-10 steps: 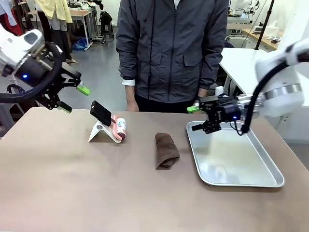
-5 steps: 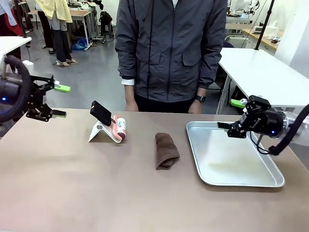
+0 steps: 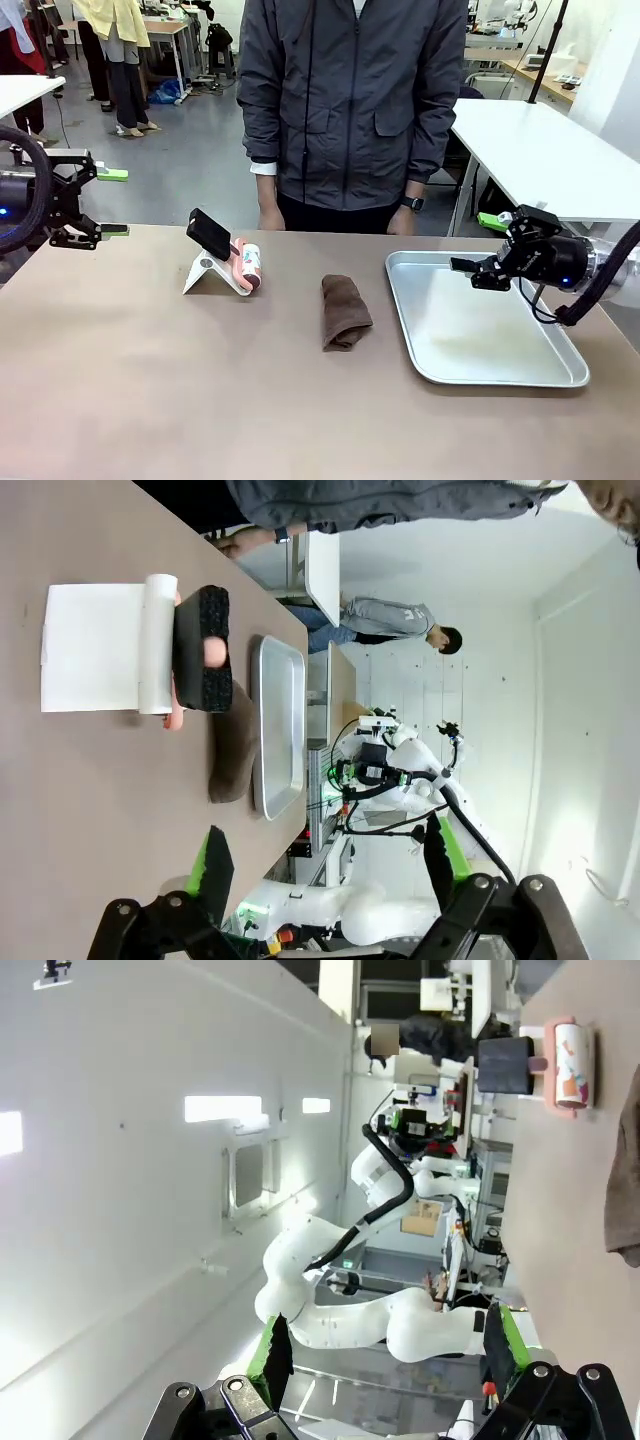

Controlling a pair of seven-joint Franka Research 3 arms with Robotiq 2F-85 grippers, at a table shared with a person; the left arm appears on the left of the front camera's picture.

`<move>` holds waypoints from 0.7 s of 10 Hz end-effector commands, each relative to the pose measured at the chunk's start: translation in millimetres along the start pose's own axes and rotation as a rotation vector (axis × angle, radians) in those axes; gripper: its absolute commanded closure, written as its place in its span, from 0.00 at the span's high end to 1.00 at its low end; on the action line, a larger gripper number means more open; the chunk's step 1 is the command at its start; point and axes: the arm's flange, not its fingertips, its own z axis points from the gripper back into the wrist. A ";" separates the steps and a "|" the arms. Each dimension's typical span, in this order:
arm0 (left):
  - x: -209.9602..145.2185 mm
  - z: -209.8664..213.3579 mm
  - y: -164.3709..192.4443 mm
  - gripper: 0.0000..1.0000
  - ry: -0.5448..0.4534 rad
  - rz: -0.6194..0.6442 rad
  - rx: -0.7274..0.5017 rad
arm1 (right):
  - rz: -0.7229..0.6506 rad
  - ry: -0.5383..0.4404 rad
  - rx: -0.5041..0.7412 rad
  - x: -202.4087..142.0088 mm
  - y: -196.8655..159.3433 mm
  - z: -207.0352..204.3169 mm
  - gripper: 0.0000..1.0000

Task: Clean the surface of the table.
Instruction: Return the Lint Roller and towel to their original positions.

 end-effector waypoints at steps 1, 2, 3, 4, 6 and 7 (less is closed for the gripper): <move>-4.2 2.6 -5.7 1.00 0.017 -0.024 0.010 | -0.015 0.002 0.007 0.4 2.8 0.3 1.00; -4.2 2.6 -5.7 1.00 0.017 -0.024 0.010 | -0.015 0.002 0.007 0.4 2.8 0.3 1.00; -4.2 2.6 -5.7 1.00 0.017 -0.024 0.010 | -0.015 0.002 0.007 0.4 2.8 0.3 1.00; -4.2 2.6 -5.7 1.00 0.017 -0.024 0.010 | -0.015 0.002 0.007 0.4 2.8 0.3 1.00; -4.2 2.6 -5.7 1.00 0.017 -0.024 0.010 | -0.015 0.002 0.007 0.4 2.8 0.3 1.00; -4.2 2.6 -5.7 1.00 0.017 -0.024 0.010 | -0.015 0.002 0.007 0.4 2.8 0.3 1.00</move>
